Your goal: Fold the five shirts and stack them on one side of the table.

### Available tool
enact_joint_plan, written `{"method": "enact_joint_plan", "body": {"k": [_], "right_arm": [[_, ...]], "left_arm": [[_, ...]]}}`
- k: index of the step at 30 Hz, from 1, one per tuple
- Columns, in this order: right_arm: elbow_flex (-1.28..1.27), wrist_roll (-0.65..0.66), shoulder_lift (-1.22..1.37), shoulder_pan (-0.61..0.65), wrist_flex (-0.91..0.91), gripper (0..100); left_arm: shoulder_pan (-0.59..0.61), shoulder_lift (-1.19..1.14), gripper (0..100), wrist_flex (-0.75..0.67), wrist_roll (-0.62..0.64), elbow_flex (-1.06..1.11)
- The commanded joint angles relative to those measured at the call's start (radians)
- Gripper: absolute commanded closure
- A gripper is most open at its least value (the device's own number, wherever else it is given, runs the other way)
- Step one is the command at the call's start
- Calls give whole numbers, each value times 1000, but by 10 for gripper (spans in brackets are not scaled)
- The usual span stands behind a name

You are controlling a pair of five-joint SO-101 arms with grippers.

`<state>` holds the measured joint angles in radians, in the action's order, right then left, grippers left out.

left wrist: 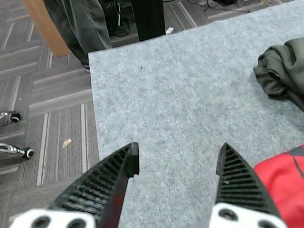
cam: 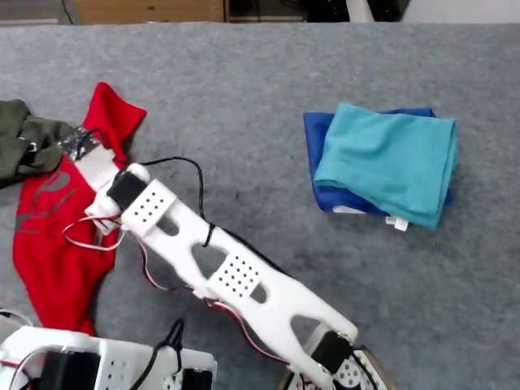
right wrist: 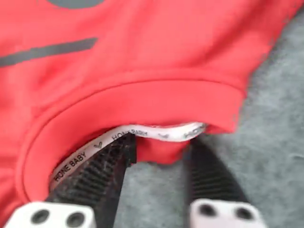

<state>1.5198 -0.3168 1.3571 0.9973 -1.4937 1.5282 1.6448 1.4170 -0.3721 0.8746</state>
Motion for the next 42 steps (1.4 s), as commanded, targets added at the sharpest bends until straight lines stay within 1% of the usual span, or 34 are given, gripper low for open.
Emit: {"method": "enact_joint_plan", "body": {"k": [1, 3, 6, 10, 13, 16, 19, 22, 26, 30, 33, 35, 38, 42], "right_arm": [[81, 12, -28, -30, -77, 970], [113, 17, -50, -30, -164, 998], [150, 23, -88, -31, -295, 998], [54, 69, -194, -74, -296, 998], [-131, 127, -321, -104, -296, 998], [-472, 172, -516, -125, -296, 998], [-866, 209, -727, -147, -292, 998], [-1207, 244, -917, -180, -264, 998], [-1578, 265, -1182, -219, -176, 998], [-1883, 304, -1431, -222, -157, 998], [-2072, 347, -1598, -252, -161, 997], [-2184, 404, -1696, -292, -161, 997], [-2199, 489, -1824, -418, -183, 997], [-2204, 671, -1945, -558, -212, 996]], "left_arm": [[11, -2, 733, -20, 9, 23], [11, -2, 733, -21, 9, 34], [-38, -2, 733, -21, 9, 35], [-121, -2, 733, -17, 14, 32], [-172, -8, 733, -17, 15, 32], [-215, -76, 733, -21, 52, 21], [-269, -232, 733, -12, 98, -34], [-327, -452, 733, -3, 170, -157], [-488, -751, 733, 91, 250, -408], [-641, -1001, 733, 152, 362, -620], [-740, -1168, 738, 180, 427, -736], [-816, -1260, 755, 203, 446, -806], [-919, -1369, 760, 242, 477, -908], [-1040, -1484, 759, 269, 566, -1042]]}}
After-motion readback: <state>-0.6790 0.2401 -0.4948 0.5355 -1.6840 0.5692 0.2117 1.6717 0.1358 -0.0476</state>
